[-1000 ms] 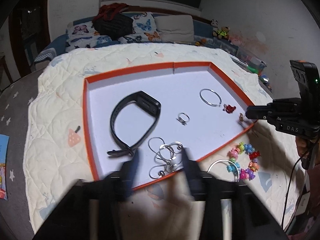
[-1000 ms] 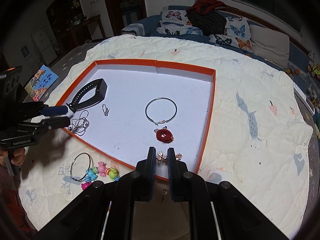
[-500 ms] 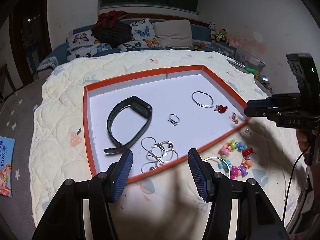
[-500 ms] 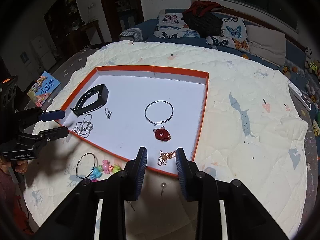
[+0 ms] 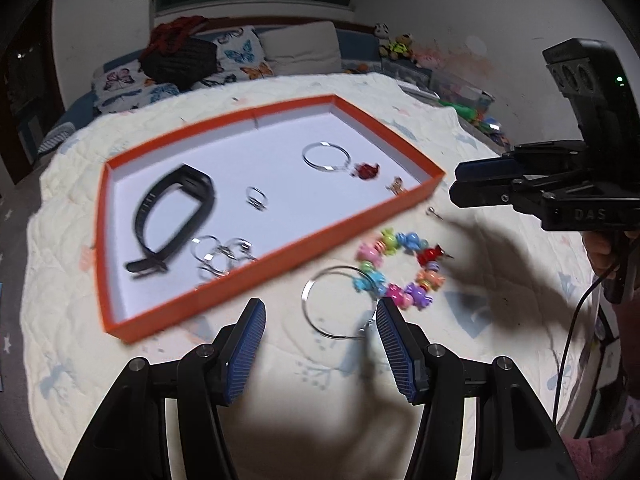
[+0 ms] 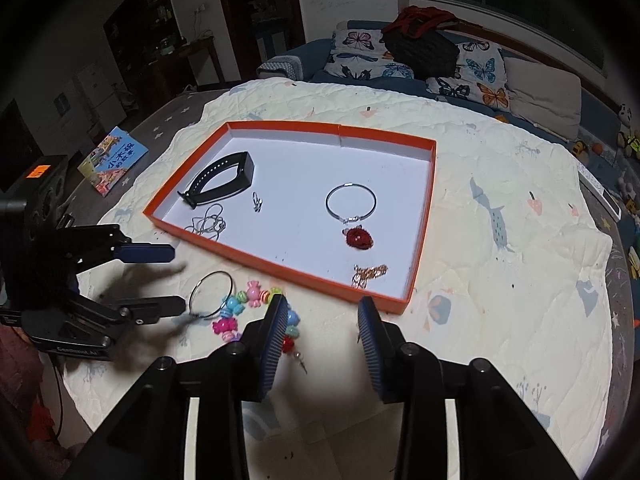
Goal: Organize jewelry
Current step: 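Move both tools back toward the candy-bead bracelet beside the tray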
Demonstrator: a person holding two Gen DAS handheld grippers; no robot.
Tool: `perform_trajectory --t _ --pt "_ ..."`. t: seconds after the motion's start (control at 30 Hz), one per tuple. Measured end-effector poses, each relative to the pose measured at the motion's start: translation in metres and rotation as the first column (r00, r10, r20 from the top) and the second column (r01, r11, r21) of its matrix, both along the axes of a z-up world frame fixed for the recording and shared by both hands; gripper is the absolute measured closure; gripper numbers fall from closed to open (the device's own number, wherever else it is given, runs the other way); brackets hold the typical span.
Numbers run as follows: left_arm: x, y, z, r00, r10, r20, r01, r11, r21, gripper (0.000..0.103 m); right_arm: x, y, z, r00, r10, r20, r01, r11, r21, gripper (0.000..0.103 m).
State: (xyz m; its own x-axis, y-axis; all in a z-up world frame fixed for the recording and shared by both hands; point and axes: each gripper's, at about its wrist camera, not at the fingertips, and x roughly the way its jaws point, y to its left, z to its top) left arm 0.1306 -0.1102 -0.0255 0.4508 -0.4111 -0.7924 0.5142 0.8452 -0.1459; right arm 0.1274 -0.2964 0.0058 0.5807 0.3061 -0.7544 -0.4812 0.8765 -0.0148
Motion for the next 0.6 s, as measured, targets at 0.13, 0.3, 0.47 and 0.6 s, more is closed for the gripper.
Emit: perform_trajectory --t 0.13,0.3,0.47,0.6 --pt "0.003 -0.008 -0.011 0.999 -0.001 -0.036 0.001 1.0 -0.004 0.037 -0.006 0.0 -0.007 1.0 0.006 -0.012 -0.007 1.0 -0.024 0.055" --pt "0.01 -0.014 -0.019 0.998 0.006 -0.059 -0.007 1.0 -0.007 0.037 -0.013 -0.001 -0.015 0.999 0.018 -0.029 -0.019 0.998 -0.052 0.054" --pt "0.017 -0.019 -0.022 0.998 0.008 -0.062 -0.009 1.0 -0.015 0.037 -0.019 0.002 -0.024 0.998 0.046 -0.044 -0.049 0.996 -0.076 0.052" --pt "0.02 -0.02 -0.022 0.998 0.007 -0.055 -0.008 1.0 -0.018 0.037 -0.024 0.004 -0.031 0.996 0.066 -0.053 -0.071 0.993 -0.097 0.052"
